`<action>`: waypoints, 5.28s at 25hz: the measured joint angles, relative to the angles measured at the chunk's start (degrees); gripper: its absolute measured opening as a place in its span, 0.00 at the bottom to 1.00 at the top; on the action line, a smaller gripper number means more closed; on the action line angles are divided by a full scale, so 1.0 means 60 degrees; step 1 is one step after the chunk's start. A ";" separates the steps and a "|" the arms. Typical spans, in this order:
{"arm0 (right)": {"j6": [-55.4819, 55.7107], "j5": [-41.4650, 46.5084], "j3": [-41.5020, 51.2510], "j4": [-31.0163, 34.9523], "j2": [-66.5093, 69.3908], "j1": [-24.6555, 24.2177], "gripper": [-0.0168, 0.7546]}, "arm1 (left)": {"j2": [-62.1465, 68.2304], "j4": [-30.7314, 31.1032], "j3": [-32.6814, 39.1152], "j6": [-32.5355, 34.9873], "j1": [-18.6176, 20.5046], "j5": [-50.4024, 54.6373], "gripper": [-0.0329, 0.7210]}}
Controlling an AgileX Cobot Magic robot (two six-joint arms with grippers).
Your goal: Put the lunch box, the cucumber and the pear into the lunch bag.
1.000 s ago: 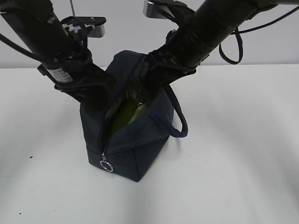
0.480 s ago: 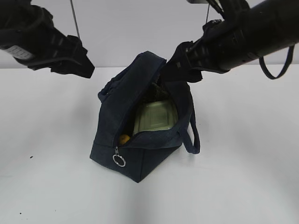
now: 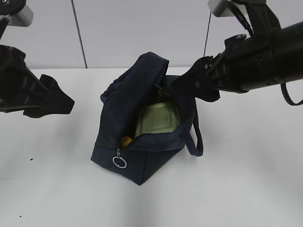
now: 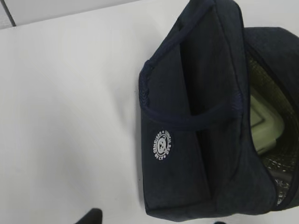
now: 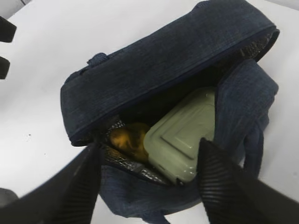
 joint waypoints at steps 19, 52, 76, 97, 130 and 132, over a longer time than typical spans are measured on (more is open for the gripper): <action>0.3938 -0.0887 0.1737 -0.4557 -0.0405 0.0965 0.60 | 0.0001 0.0000 0.0000 0.0000 0.0000 0.0166 0.60; 0.8751 -1.0909 0.3537 -0.8468 0.4674 0.4837 0.49 | 0.0001 0.0148 0.0000 0.0000 0.0000 0.0052 0.57; 0.8726 -1.1273 0.1871 -0.7710 0.5917 0.4837 0.41 | 0.0001 0.0278 0.0000 0.0000 0.0000 0.0052 0.55; 0.8744 -1.0914 0.1322 -0.7867 0.6274 0.4837 0.34 | 0.0001 0.0298 0.0000 0.0000 0.0000 -0.0011 0.54; 0.7548 -0.7843 0.1211 -0.6688 0.3808 0.4837 0.03 | 0.0069 0.0836 0.0011 0.0196 0.0000 0.0106 0.49; 0.7305 -0.7381 0.1227 -0.6688 0.3161 0.4837 0.03 | 0.0223 0.0836 0.0122 0.0485 0.0000 0.0039 0.49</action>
